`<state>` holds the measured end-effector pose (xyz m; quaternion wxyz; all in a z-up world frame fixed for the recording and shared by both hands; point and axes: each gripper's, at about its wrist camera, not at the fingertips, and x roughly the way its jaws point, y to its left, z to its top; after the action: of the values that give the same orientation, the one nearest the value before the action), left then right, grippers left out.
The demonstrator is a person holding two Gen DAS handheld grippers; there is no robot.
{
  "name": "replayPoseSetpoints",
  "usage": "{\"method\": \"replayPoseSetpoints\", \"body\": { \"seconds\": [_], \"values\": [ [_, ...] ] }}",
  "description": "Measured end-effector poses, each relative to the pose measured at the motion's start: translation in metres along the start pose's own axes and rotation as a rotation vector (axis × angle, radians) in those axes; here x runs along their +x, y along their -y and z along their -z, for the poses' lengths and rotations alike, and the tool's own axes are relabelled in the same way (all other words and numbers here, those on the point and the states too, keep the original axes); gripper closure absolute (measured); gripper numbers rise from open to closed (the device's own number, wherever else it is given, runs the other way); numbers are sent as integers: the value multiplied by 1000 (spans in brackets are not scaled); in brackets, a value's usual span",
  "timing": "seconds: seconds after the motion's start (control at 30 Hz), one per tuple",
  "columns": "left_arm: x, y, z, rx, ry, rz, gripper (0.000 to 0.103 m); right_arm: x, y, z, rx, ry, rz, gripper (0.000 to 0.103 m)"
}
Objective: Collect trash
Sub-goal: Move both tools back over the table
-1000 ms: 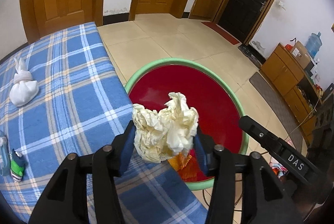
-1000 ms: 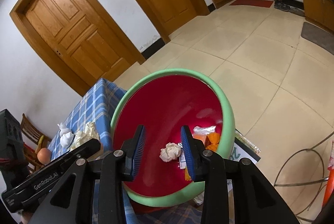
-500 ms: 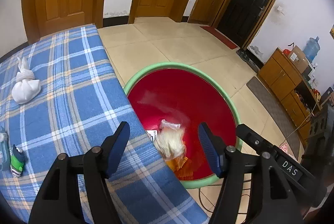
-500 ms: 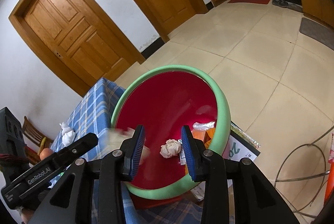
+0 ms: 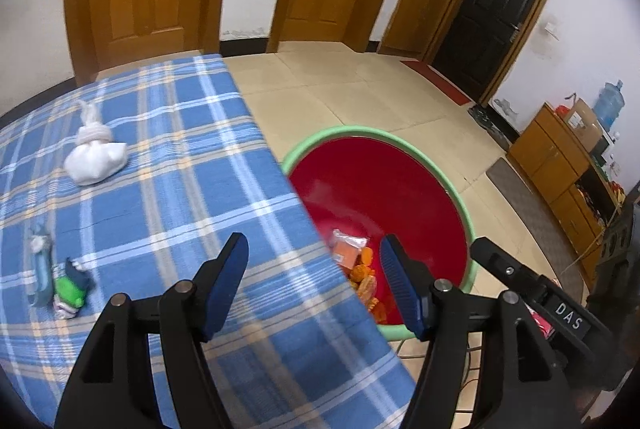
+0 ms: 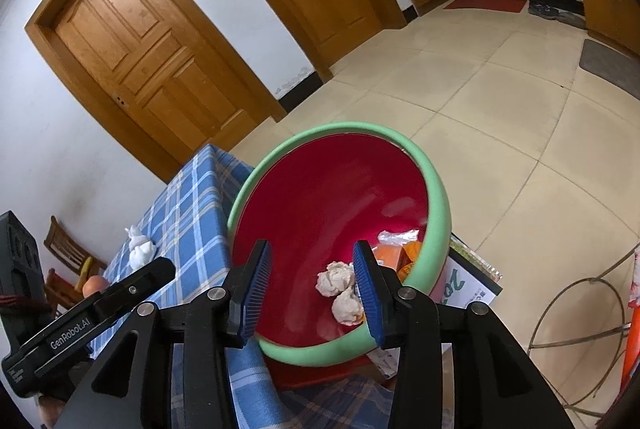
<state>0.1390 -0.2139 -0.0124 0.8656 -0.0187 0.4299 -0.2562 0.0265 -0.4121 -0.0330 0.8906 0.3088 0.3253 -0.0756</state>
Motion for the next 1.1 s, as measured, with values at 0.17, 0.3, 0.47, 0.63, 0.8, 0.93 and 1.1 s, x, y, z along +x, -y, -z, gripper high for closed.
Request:
{"method": "replayPoseSetpoints", "body": {
  "seconds": [0.17, 0.3, 0.47, 0.63, 0.8, 0.93, 1.1],
  "values": [
    [-14, -21, 5, -24, 18, -47, 35, -3, -8, 4, -7, -1, -16, 53],
    [-24, -39, 9, -48, 32, -80, 35, -3, -16, 8, -17, -8, -28, 53],
    [-35, -64, 16, -87, 40, -128, 35, -2, -26, 14, -31, -15, -30, 51],
    [-45, -89, 24, -125, 46, -173, 35, 4, -38, 22, -45, -37, -42, 49],
    [-56, -112, 29, -150, 67, -228, 35, 11, -48, 31, -52, -56, -43, 48],
    [-62, -133, 35, -188, 72, -261, 35, 15, -56, 37, -64, -71, -51, 48],
    [-65, -156, 41, -220, 74, -310, 35, 20, -67, 43, -87, -89, -49, 47]
  ]
}}
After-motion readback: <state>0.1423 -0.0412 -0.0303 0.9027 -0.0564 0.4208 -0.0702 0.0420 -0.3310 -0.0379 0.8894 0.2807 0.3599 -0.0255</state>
